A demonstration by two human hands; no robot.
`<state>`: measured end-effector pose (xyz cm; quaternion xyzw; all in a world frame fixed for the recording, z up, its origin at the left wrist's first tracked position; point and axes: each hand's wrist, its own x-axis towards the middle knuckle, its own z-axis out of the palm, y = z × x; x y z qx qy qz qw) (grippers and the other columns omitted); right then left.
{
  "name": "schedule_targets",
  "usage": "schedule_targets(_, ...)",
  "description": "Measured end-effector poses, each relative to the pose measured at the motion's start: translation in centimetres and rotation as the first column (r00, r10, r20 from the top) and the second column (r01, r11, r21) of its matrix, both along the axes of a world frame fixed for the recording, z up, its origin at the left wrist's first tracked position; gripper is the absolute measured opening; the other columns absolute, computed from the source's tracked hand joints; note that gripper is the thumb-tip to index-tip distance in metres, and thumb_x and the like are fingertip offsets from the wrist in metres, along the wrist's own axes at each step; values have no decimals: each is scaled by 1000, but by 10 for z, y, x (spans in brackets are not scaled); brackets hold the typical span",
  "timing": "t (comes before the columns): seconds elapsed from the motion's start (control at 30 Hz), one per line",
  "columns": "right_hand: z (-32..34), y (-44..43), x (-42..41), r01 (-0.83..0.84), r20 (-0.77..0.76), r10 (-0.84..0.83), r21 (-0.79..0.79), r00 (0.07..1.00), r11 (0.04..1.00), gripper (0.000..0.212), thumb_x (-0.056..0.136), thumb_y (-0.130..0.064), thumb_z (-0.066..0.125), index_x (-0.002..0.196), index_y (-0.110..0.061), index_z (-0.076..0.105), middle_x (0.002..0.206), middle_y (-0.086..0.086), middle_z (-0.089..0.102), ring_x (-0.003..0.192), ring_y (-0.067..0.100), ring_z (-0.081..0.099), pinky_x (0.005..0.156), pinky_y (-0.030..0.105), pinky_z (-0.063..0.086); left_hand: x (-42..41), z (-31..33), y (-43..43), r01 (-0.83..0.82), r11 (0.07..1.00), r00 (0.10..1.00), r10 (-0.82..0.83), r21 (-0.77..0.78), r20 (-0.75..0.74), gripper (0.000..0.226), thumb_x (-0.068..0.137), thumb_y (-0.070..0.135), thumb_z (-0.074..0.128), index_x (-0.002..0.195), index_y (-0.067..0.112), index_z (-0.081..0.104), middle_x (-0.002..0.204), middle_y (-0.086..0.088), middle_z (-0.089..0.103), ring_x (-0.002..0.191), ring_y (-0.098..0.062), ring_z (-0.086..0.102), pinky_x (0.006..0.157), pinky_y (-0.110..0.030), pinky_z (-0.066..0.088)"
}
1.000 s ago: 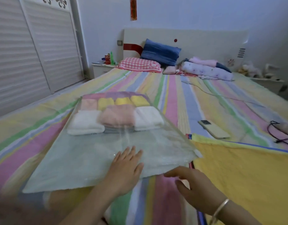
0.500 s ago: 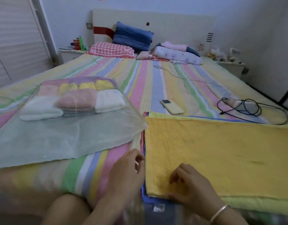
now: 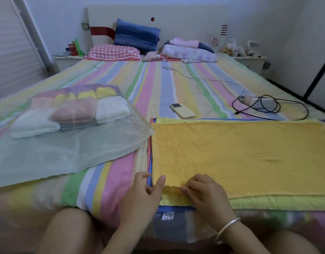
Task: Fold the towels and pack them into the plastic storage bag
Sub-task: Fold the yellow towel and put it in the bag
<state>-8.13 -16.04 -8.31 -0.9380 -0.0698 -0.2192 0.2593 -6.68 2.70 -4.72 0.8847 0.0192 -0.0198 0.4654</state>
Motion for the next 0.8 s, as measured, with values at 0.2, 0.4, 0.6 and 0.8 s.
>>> schedule_targets(0.2,10,8,-18,216,168,-188,-173,968,961,32,87,-53,45,78,-37,71,57,-13,53,52,4,49,39,22,37,9,16,-8,48,985,986,-73,-163,-151,54,86,42,67,130,28,39,78,-1,72,58,-11,69,61,-37,60)
schedule_targets(0.4,17,7,-26,245,-257,-170,295,951,923,41,89,-61,36,130,-54,35,75,-3,70,59,8,65,60,36,56,9,30,-15,-1,904,999,20,-428,41,32,91,2,55,114,24,55,67,-7,67,56,-10,63,56,-26,53)
schedule_targets(0.6,44,-59,-21,489,-387,-305,752,870,442,42,98,-39,44,139,-41,36,123,-6,49,76,15,64,54,30,53,13,28,-16,-137,844,966,230,-519,120,20,92,9,53,105,25,52,65,-9,69,60,-14,66,67,-35,52)
schedule_targets(0.8,49,-136,-2,808,-583,-562,462,588,365,64,94,-25,51,150,-15,22,149,13,28,115,36,47,90,42,41,11,11,-22,-186,830,960,266,-525,81,20,91,8,52,102,25,54,68,-12,68,61,-16,67,63,-34,48)
